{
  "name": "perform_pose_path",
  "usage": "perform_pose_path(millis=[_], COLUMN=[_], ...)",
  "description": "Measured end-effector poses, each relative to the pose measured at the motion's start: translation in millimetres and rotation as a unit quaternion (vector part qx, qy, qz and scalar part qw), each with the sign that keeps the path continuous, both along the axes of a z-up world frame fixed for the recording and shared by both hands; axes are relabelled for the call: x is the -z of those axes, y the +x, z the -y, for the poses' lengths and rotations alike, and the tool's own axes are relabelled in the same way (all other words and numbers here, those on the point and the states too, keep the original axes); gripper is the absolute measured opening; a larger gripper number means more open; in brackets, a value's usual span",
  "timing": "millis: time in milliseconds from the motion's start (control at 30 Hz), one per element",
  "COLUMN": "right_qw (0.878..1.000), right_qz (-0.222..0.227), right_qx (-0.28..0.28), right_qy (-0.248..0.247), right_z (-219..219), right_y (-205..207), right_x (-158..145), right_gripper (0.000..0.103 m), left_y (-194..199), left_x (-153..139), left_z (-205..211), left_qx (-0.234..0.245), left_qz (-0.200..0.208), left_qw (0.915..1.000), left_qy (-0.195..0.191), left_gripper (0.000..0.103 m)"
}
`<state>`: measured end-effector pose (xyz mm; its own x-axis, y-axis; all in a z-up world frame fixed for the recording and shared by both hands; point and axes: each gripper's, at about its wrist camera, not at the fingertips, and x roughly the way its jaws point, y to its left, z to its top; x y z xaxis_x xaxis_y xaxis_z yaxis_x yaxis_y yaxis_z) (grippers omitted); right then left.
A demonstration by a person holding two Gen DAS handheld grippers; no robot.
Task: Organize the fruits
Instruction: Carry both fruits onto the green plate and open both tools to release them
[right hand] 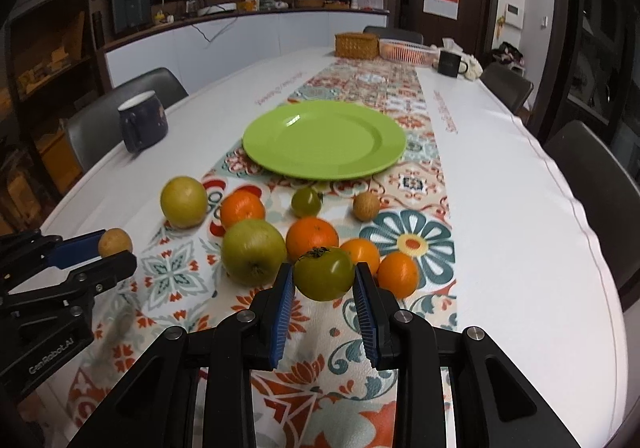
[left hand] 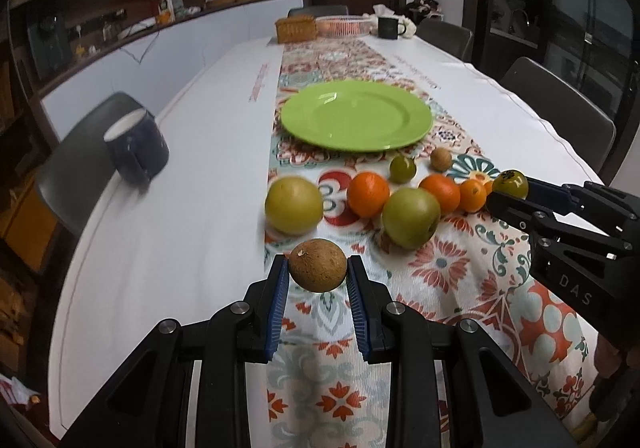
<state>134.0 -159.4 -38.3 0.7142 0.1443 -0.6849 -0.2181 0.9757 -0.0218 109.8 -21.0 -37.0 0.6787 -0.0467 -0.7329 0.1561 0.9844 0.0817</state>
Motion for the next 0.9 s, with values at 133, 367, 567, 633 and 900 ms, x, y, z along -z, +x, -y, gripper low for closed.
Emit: perform_pose_path(millis=[133,367,567,633,900], right_qw=[1.000,0.999,0.999,0.998,0.998], right_qz=[0.014,0.030,0.042,0.047,0.061], right_qx=[-0.007,-0.017,-0.022,-0.022,-0.023], right_qy=[0.001,0.019,0.021,0.022,0.023], right_z=[2.2,9.3,15.3,16.8,20.8], right_y=[-1.8,11.5,33.3,41.7,78.4], right_x=[-13.2,-34.0,-46.8,-51.2,-65.2], right_gripper=[0.031,0.031,0.031,0.031,0.031], left_y=[2.1,19.8,41.5,49.5,87.7], left_x=[-11.1,-32.6,-48.6,-52.8,-65.3], left_z=[5.2,15.0,22.4,25.0,31.3], left_qx=[0.009,0.024,0.040,0.045,0.053], left_qz=[0.017,0.043,0.061,0.066,0.079], left_qw=[0.9998,0.9988,0.9973,0.9968,0.9954], left_qy=[0.004,0.001,0.001,0.002,0.007], left_gripper=[0.030,0.030,0.030,0.030,0.030])
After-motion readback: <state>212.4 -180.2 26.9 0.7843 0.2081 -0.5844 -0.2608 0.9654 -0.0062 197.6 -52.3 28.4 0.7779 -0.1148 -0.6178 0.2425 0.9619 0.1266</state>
